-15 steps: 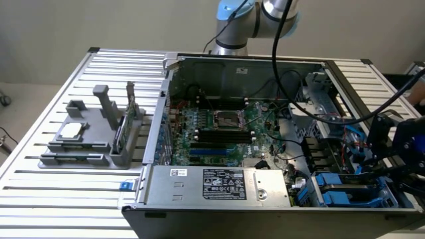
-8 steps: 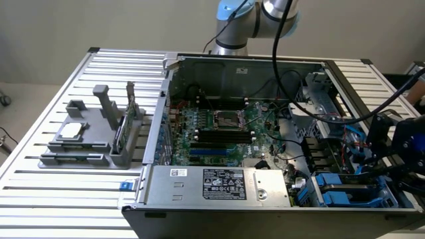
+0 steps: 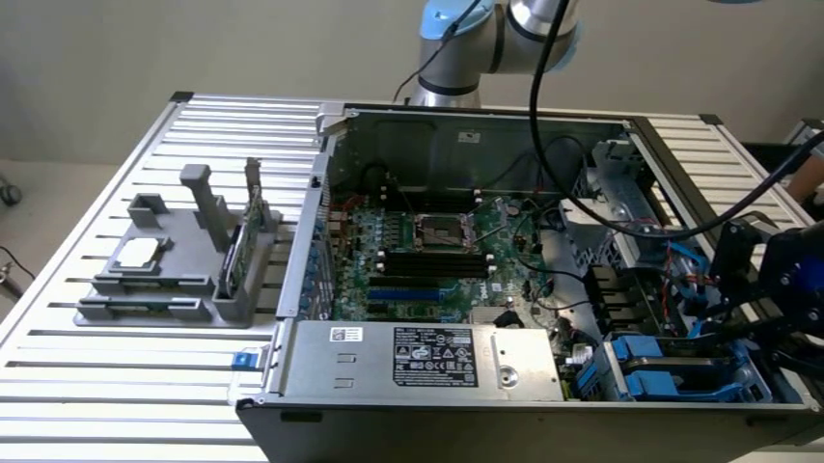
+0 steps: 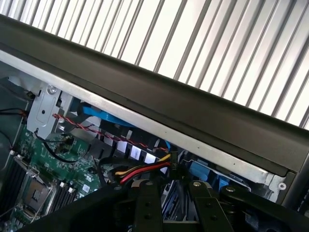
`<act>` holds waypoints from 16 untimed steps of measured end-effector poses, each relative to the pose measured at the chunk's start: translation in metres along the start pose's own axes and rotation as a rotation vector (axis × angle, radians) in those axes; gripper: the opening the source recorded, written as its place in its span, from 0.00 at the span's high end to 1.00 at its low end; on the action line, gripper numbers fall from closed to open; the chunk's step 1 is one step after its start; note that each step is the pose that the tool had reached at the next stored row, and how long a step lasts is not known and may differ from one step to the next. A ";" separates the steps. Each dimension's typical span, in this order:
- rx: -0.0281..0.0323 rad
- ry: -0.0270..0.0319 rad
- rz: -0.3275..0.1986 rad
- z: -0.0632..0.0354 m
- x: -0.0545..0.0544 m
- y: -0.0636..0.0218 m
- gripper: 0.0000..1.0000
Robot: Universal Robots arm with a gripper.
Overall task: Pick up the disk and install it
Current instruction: 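Insert the first disk wire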
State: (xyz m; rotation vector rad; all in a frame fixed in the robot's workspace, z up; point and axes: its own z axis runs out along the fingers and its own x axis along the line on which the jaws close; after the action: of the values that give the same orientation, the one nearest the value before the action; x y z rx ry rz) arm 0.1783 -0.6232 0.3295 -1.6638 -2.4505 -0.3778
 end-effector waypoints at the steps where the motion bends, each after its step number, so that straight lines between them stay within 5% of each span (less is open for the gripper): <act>1: 0.0000 0.0000 0.000 0.0002 0.000 0.0002 0.72; 6: 0.0000 0.0000 0.000 0.0009 0.001 0.0006 0.74; 7: 0.0000 0.0000 0.000 0.0010 0.001 0.0007 0.81; 16: -0.0008 -0.0005 0.003 0.0003 0.003 0.0014 0.82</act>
State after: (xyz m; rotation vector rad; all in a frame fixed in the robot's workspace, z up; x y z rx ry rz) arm 0.1787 -0.6203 0.3300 -1.6680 -2.4482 -0.3781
